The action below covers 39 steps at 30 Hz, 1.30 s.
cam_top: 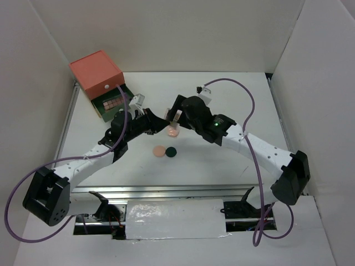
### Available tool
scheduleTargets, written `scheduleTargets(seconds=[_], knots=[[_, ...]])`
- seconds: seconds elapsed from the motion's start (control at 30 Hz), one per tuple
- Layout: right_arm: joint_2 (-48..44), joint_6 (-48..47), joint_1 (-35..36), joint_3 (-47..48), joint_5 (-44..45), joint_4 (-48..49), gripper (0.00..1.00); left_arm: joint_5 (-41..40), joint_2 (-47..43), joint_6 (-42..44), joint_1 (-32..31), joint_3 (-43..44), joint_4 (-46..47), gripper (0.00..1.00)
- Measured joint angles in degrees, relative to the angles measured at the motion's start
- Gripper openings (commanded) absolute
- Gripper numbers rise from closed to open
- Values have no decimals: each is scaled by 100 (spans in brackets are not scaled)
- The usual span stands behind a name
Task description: Organize the makeup
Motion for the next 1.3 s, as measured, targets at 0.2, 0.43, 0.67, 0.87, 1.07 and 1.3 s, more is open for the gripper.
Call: scheduleTargets(seconds=[0.2, 0.43, 0.67, 0.87, 1.07, 1.3], knots=[[-743, -109, -98, -66, 483, -42, 100, 107, -144, 184, 741, 98, -382, 0], [-1537, -459, -212, -540, 723, 55, 100, -525, -140, 866, 1488, 1462, -2173, 0], [-1926, -1067, -212, -1427, 302, 387, 100, -1333, 732, 2791, 1766, 4116, -3685, 0], [-2581, -1405, -212, -2114, -17, 789, 100, -697, 1252, 4800, 2114, 4470, -4258, 0], [-3047, -1626, -212, -2476, -219, 1104, 100, -761, 1161, 5796, 2422, 3578, -4100, 0], [-3202, -1738, -212, -2614, -417, 1224, 100, -457, 1355, 6072, 2802, 3335, -3783, 0]])
